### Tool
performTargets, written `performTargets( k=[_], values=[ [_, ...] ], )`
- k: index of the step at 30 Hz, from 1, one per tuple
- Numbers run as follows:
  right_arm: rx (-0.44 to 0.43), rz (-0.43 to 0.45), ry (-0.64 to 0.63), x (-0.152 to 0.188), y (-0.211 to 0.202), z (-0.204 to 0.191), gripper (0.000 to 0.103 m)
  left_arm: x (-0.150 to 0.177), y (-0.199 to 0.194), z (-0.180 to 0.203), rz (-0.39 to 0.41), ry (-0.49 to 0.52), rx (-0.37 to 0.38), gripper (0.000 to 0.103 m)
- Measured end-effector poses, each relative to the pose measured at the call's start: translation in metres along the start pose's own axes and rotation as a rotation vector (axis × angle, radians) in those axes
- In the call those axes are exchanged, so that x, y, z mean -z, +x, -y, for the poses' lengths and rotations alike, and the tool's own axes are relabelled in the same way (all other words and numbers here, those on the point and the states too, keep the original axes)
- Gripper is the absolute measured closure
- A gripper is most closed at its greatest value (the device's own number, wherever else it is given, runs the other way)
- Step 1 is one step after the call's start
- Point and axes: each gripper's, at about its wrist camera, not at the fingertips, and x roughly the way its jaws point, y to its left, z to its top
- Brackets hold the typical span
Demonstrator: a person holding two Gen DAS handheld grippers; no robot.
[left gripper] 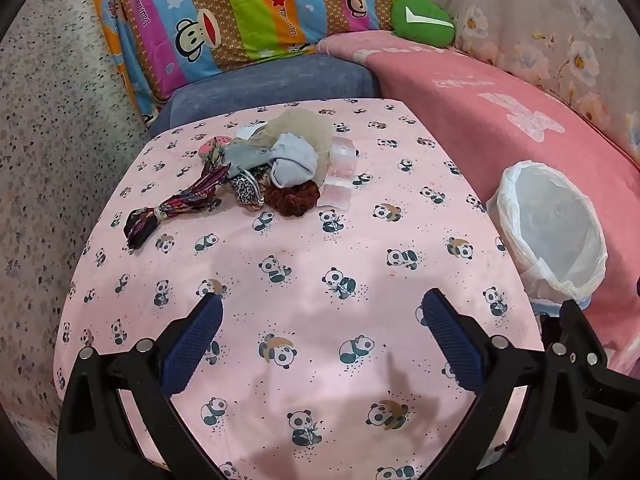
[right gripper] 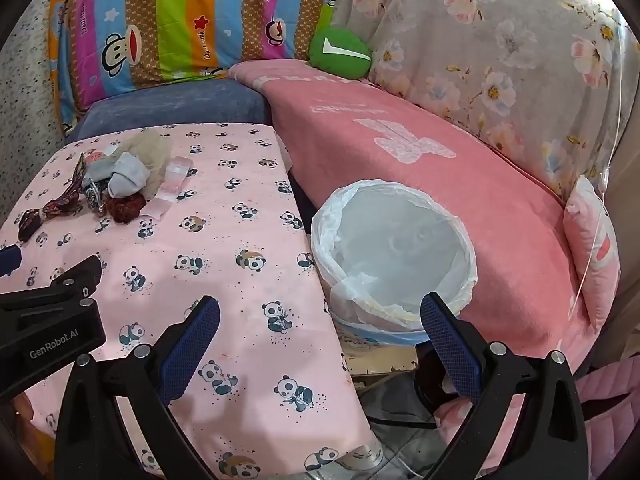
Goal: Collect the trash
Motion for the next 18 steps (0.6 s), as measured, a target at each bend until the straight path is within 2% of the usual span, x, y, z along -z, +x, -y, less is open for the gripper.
performTargets(
  k=[18],
  values=[
    [0.001,0.000,-0.005,0.0010,0.0018,-0.0004,0.007,-0.0015,-0.0050,-0.0020,0.017,-0.003,-0.005,0.008]
  ],
)
